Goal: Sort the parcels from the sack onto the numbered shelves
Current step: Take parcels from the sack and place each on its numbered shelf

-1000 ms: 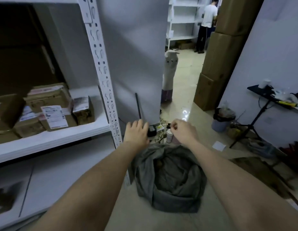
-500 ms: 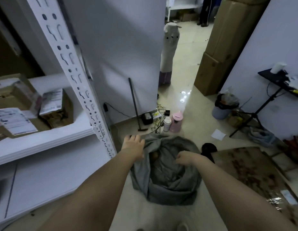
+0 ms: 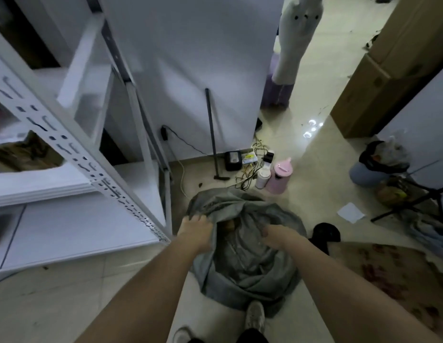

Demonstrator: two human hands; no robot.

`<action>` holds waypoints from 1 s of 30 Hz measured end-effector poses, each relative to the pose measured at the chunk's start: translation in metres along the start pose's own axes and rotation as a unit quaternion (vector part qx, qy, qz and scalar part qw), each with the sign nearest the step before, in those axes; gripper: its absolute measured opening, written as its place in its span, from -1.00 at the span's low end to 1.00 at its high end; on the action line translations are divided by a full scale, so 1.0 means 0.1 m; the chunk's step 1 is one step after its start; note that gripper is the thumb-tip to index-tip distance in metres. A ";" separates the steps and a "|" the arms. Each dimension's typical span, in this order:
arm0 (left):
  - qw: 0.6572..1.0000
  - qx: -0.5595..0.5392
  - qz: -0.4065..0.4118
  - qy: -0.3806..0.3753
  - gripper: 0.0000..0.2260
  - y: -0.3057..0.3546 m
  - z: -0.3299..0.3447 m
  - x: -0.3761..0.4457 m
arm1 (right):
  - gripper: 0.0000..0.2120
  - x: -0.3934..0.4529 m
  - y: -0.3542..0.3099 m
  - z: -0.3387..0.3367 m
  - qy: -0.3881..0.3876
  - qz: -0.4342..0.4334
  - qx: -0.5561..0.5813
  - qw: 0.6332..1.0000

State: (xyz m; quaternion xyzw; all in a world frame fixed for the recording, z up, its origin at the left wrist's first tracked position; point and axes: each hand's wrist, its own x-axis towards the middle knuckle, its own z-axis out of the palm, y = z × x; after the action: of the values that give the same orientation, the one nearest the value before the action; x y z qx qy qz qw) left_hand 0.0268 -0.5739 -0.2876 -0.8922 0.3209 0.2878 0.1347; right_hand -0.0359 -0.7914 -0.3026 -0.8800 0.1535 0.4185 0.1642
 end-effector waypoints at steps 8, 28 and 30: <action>0.993 0.062 0.034 -0.093 -0.50 0.26 1.13 1.07 | -0.52 1.46 0.41 0.97 -0.056 -0.005 -0.025 0.998; 0.965 0.261 -0.021 0.012 -0.32 0.00 4.10 3.91 | -0.72 5.20 -0.15 2.46 0.153 -0.201 -0.169 0.953; 0.956 0.291 -0.048 0.001 -0.30 -0.22 4.15 3.92 | -0.73 5.32 -0.20 2.46 0.170 -0.225 -0.183 0.942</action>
State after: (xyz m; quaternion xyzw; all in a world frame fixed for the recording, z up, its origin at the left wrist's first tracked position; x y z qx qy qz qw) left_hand 0.1106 -0.5748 -0.8526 -0.8290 0.3476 0.1745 0.4017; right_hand 0.1246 -0.7411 -0.8647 -0.9646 -0.1019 0.2355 0.0618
